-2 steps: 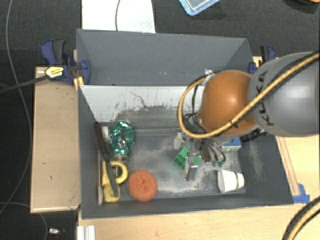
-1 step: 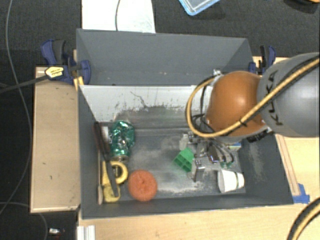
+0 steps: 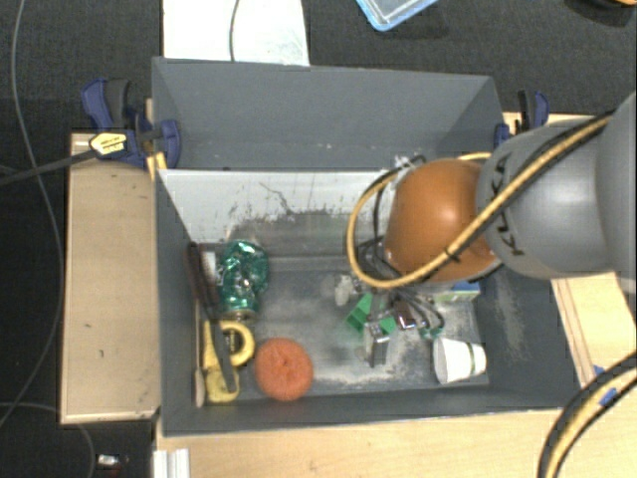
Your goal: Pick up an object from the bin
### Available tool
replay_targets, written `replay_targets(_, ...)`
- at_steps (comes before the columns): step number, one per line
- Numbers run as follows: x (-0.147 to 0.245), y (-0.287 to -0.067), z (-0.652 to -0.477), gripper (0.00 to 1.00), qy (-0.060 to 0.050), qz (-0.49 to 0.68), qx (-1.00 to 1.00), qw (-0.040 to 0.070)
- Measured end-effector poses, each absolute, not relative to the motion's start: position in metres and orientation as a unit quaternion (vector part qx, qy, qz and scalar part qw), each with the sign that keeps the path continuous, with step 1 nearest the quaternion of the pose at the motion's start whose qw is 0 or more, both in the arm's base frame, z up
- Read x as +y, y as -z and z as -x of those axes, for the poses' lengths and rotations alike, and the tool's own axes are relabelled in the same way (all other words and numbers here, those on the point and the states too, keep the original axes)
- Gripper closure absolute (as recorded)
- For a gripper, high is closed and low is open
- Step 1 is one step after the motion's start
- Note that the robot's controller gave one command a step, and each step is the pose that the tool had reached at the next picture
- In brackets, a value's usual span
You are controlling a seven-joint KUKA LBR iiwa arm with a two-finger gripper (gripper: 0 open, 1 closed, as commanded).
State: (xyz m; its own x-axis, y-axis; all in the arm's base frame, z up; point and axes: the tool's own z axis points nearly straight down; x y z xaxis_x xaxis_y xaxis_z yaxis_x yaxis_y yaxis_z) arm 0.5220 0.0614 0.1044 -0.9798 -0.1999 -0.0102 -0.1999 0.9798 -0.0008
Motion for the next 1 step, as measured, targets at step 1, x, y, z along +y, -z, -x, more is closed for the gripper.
replay_targets(1, 0.0144, -0.0927, -0.5323, 0.0, -0.001, -0.007, 1.0, 0.004)
